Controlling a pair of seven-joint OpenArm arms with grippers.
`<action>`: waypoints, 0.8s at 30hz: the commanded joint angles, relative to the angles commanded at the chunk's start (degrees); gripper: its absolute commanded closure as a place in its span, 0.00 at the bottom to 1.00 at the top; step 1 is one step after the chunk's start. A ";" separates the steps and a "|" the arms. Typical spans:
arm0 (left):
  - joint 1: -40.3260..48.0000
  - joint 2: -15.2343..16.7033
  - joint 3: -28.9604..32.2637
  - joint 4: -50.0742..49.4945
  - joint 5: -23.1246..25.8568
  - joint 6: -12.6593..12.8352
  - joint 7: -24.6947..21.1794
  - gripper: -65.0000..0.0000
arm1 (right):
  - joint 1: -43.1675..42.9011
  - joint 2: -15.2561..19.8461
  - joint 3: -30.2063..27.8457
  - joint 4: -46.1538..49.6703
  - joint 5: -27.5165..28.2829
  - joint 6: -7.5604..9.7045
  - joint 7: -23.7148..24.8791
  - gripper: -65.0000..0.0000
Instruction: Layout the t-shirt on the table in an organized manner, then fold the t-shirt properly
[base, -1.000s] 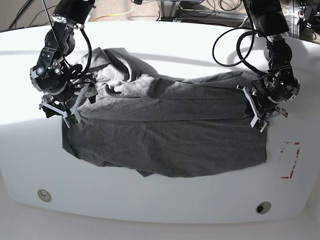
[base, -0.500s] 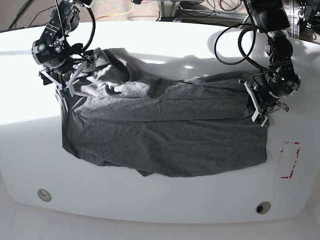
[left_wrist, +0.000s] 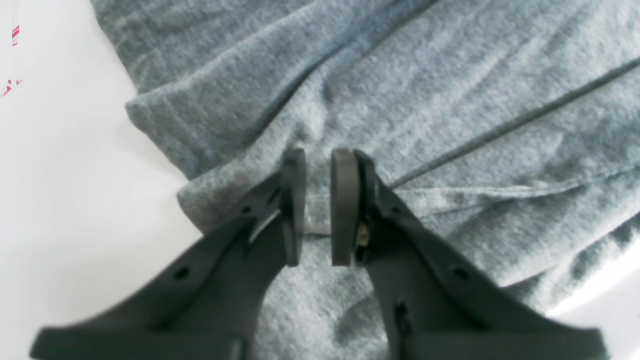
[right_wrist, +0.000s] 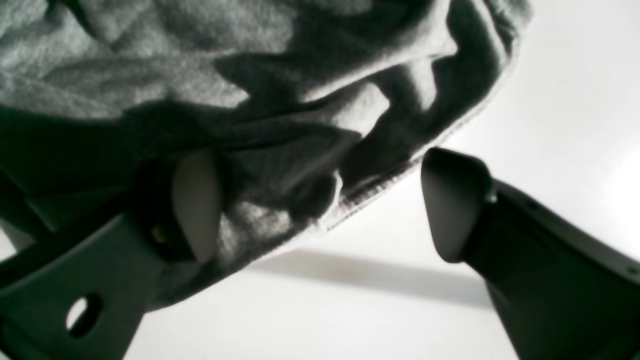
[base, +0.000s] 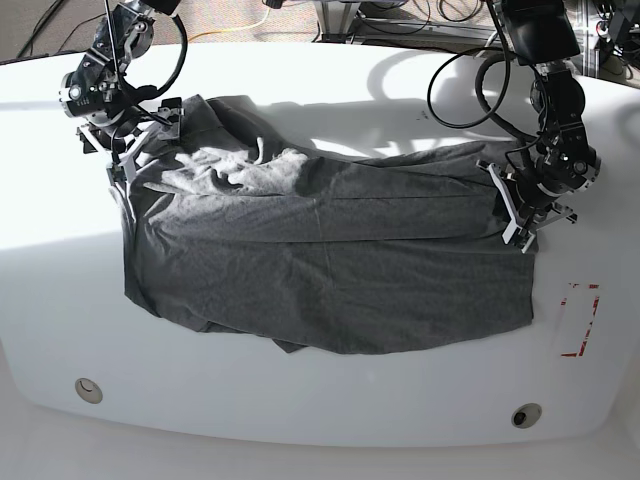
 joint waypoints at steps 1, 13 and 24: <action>0.26 0.00 0.00 0.00 0.00 0.00 0.00 0.88 | 0.09 0.00 0.00 -0.18 0.00 0.00 0.00 0.09; 0.70 -1.14 0.00 -0.09 0.00 0.00 0.00 0.88 | 0.00 -2.46 -0.35 -0.09 0.00 0.00 0.00 0.31; 0.70 -1.14 0.00 -0.09 0.00 0.00 0.00 0.88 | 0.09 -2.55 -0.53 3.60 0.00 0.00 -1.32 0.93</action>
